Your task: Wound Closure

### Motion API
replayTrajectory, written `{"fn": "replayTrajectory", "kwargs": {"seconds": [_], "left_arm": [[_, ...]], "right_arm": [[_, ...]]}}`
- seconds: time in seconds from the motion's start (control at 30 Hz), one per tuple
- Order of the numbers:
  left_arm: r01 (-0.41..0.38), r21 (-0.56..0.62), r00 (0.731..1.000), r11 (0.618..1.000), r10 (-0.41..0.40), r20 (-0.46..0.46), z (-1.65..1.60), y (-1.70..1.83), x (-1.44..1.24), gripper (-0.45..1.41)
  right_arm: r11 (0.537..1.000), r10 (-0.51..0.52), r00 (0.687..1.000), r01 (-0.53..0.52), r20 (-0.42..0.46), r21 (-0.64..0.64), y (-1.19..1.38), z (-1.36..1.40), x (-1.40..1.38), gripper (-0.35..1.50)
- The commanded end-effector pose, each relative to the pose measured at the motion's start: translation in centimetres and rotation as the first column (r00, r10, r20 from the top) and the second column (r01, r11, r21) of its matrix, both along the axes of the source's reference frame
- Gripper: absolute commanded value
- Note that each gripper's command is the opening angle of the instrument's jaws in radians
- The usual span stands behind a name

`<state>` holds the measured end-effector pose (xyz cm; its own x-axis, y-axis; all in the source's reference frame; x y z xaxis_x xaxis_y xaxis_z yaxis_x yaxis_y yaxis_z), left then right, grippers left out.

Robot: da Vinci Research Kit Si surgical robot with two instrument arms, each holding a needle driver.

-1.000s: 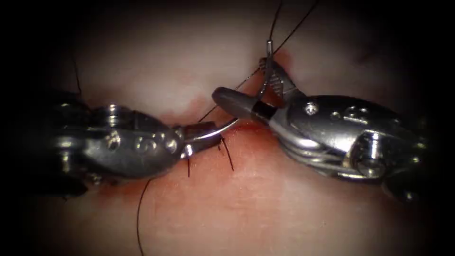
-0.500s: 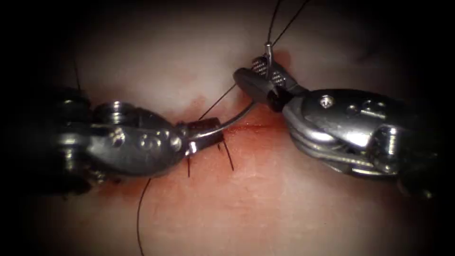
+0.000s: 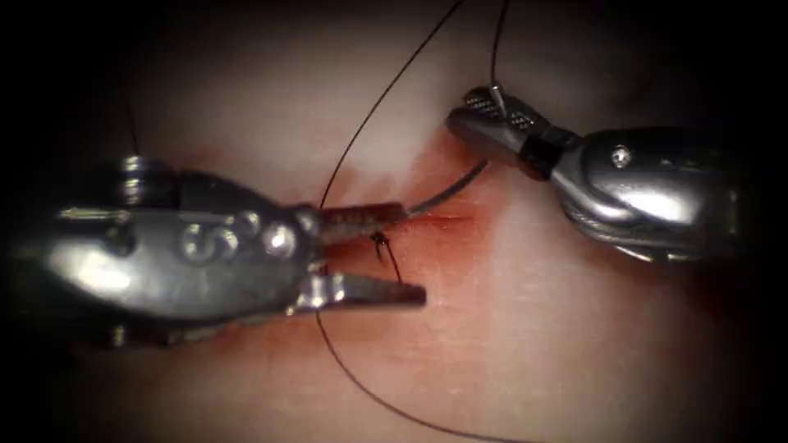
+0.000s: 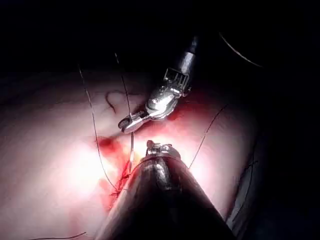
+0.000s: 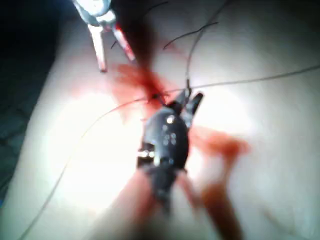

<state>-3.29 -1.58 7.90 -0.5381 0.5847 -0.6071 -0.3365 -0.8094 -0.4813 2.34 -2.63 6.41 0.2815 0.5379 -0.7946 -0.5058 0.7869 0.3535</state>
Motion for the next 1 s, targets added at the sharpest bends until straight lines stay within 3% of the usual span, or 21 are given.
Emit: {"fn": "replayTrajectory", "kwargs": {"seconds": [0.03, 0.17, 0.3, 0.37, 0.43, 0.6, 0.77, 1.0], "left_arm": [[0.008, 0.011, 1.0, 1.0, -0.008, 0.017, 0.0, -0.01, -0.06, 0.49], [0.028, 0.043, 0.998, 0.999, -0.03, 0.048, -0.05, 0.06, -0.1, 0.52], [0.056, 0.081, 0.997, 0.995, -0.06, 0.044, 0.03, 0.21, -0.13, 0.57], [0.068, 0.087, 0.997, 0.994, -0.072, 0.038, 0.13, 0.3, -0.13, 0.69], [0.082, 0.087, 0.996, 0.993, -0.085, 0.029, 0.28, 0.37, -0.13, 0.84], [0.124, 0.137, 0.992, 0.983, -0.128, 0.019, 0.64, 0.43, -0.07, 0.98], [0.129, 0.212, 0.989, 0.969, -0.14, 0.037, 0.85, 0.38, -0.04, 0.99], [0.099, 0.354, 0.978, 0.93, -0.156, 0.136, 0.88, 0.44, -0.11, 0.98]], "right_arm": [[1.0, -0.009, 1.0, 0.009, -0.009, -0.002, -0.02, 0.06, -0.04, -0.35], [0.997, -0.082, 0.992, 0.083, -0.096, -0.002, -0.01, 0.05, -0.11, -0.35], [0.98, -0.199, 0.948, 0.195, -0.248, -0.04, 0.08, -0.02, -0.17, -0.35], [0.974, -0.223, 0.927, 0.222, -0.303, -0.04, 0.14, -0.08, -0.2, -0.35], [0.968, -0.247, 0.913, 0.245, -0.326, -0.046, 0.16, -0.16, -0.21, -0.35], [0.962, -0.269, 0.889, 0.267, -0.37, -0.057, 0.17, -0.32, -0.18, -0.35], [0.953, -0.301, 0.872, 0.287, -0.386, -0.096, 0.16, -0.43, -0.09, -0.35], [0.923, -0.382, 0.83, 0.325, -0.407, -0.203, 0.13, -0.55, 0.03, -0.35]]}}
